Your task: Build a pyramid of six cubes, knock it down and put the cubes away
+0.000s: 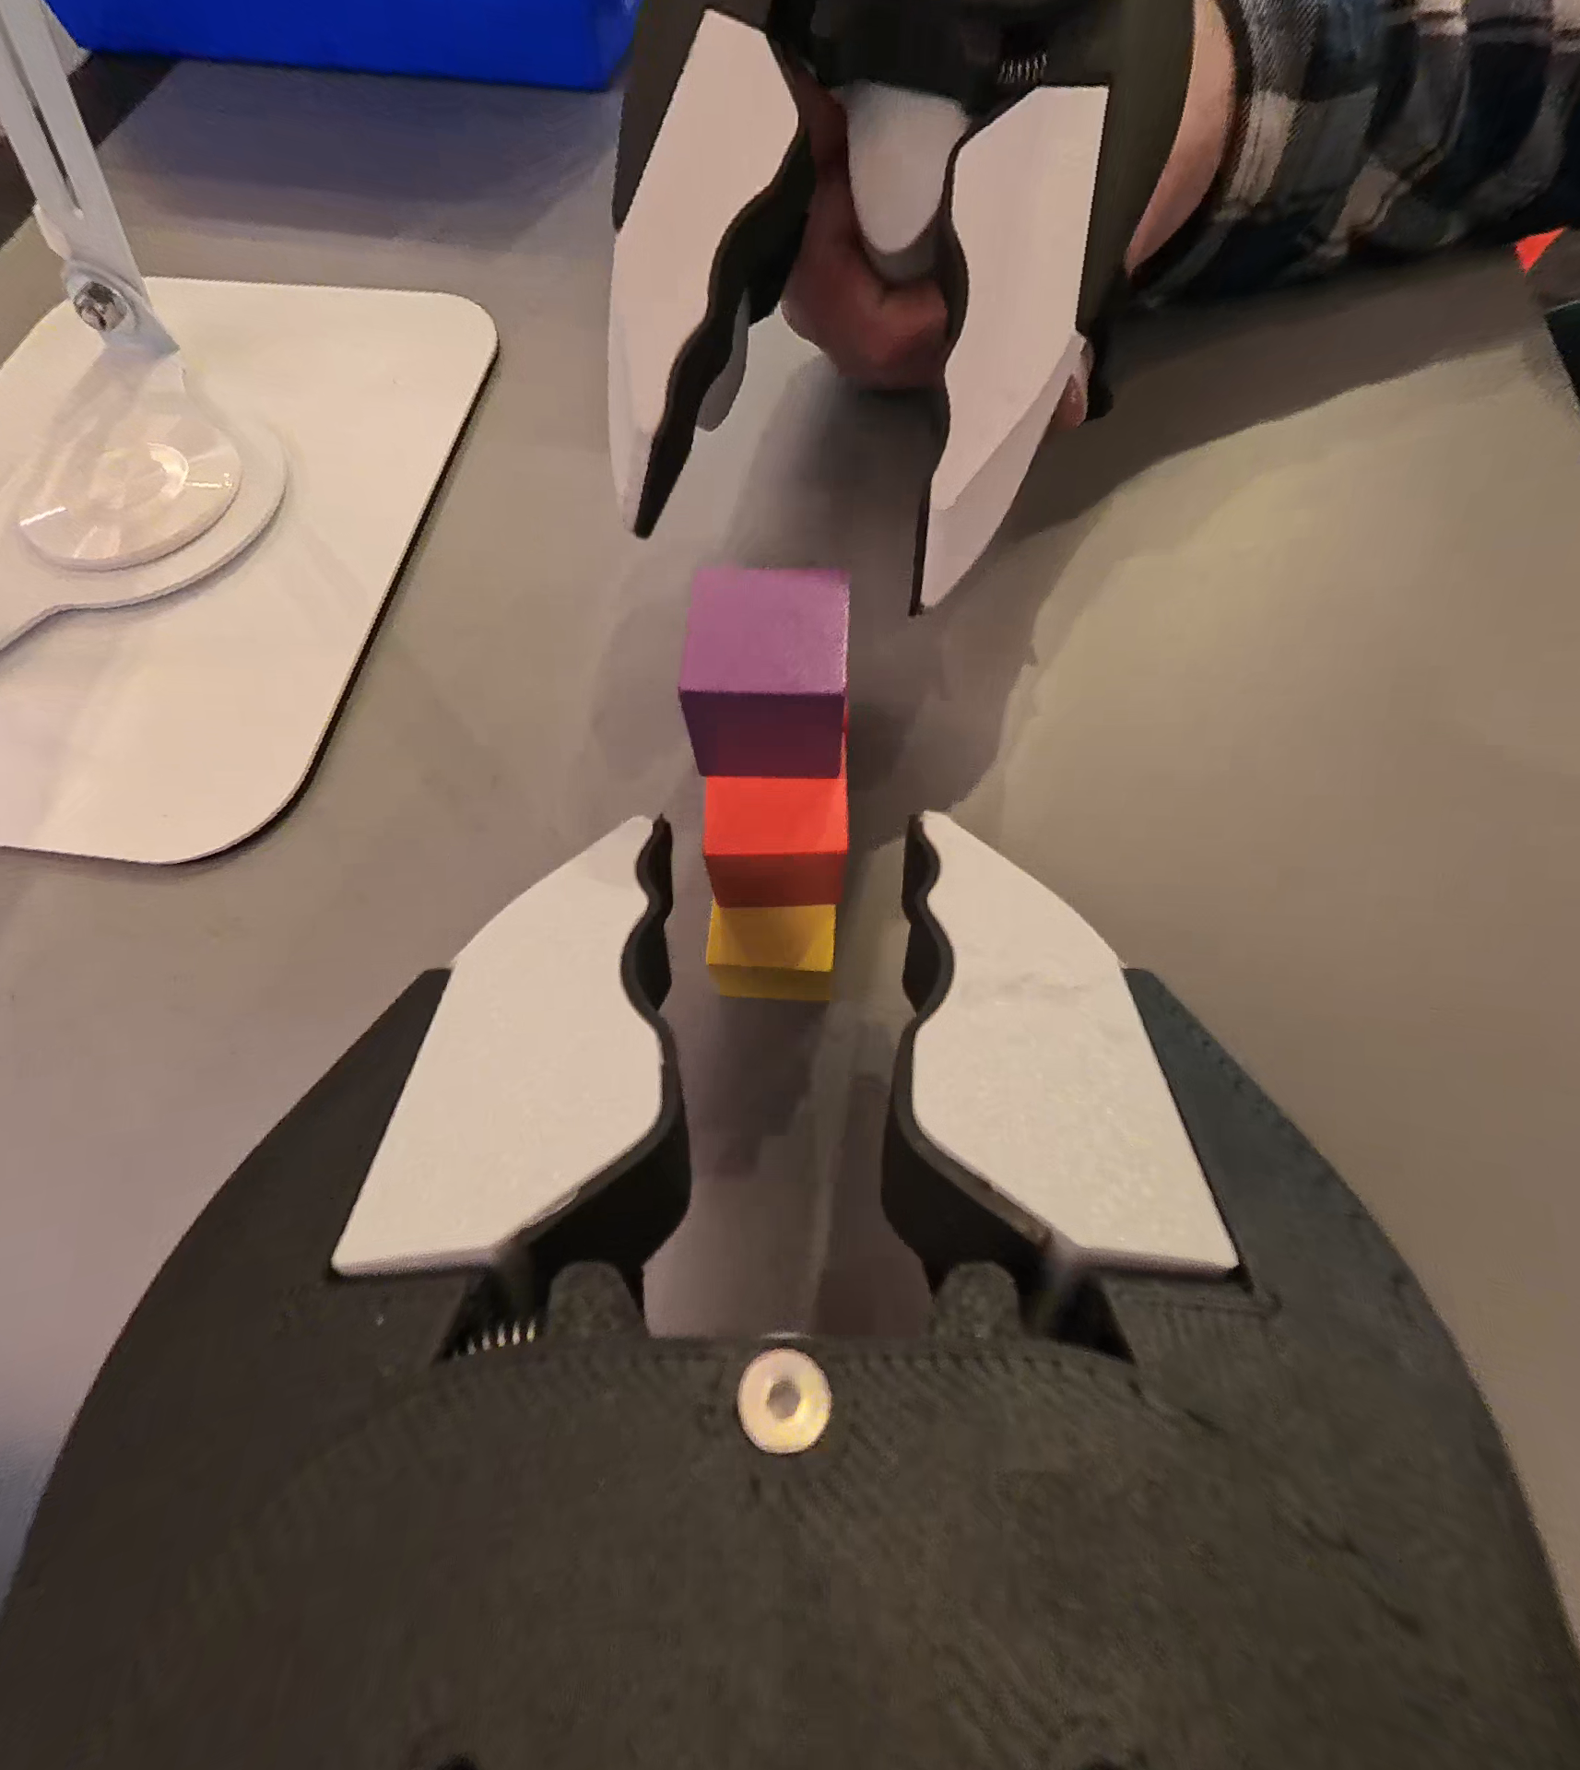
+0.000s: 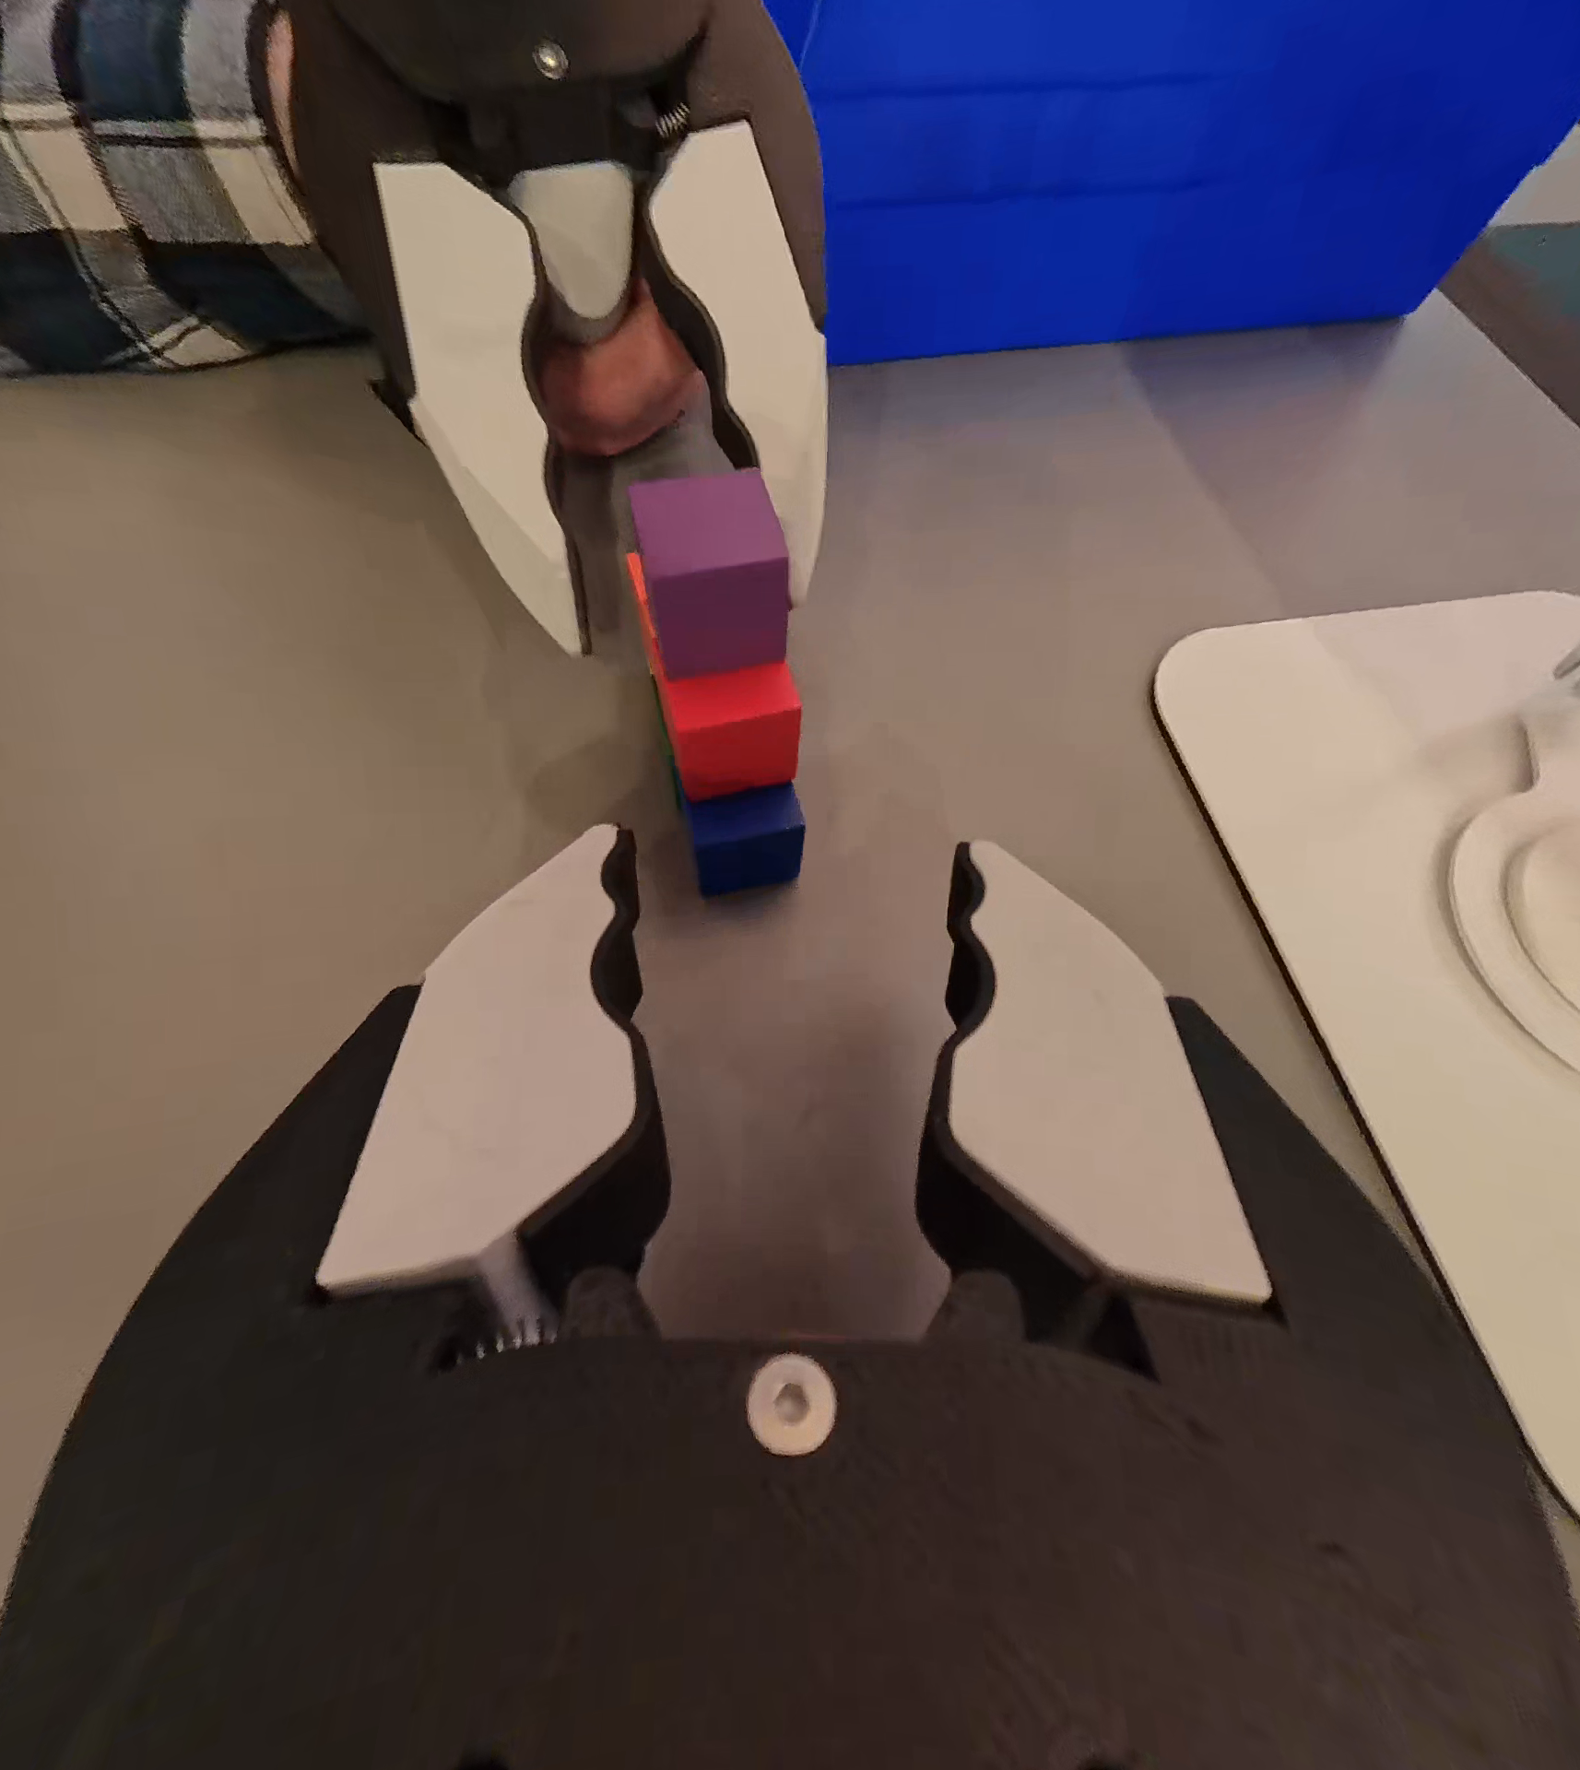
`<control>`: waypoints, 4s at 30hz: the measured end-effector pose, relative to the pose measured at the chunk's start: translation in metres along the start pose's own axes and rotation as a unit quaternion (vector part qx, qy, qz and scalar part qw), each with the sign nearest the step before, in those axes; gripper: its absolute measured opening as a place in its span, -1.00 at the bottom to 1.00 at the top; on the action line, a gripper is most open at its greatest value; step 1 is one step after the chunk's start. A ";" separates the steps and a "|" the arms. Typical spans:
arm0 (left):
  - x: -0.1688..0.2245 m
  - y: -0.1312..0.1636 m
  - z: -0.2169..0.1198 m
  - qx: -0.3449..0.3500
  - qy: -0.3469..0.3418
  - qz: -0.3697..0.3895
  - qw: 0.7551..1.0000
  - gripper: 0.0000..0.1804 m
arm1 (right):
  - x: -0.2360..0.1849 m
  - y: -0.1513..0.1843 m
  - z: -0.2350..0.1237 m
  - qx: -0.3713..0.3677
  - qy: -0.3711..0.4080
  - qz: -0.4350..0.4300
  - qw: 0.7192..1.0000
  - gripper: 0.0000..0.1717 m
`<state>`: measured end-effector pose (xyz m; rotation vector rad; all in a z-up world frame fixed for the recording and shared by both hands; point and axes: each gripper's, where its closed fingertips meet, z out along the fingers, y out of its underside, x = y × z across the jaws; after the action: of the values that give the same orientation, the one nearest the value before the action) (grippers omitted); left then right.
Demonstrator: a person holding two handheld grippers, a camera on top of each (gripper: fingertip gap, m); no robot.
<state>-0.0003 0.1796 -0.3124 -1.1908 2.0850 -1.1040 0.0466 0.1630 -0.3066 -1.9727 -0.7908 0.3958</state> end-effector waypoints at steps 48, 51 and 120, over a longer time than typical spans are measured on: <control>0.001 -0.001 0.000 0.001 0.054 0.020 0.998 -0.70 | -0.018 -0.011 0.031 -0.021 -0.066 -0.029 0.997 -0.66; 0.002 -0.001 0.000 0.001 0.057 0.021 0.998 -0.70 | -0.018 -0.011 0.030 -0.021 -0.066 -0.029 0.997 -0.66; 0.002 0.006 0.005 -0.039 0.025 0.037 0.998 -0.65 | -0.016 -0.004 0.031 -0.051 -0.090 -0.020 0.994 -0.62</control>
<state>-0.0006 0.1776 -0.3198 -1.1234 2.2102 -1.0383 0.0164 0.1739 -0.3196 -2.0324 -0.9813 0.5246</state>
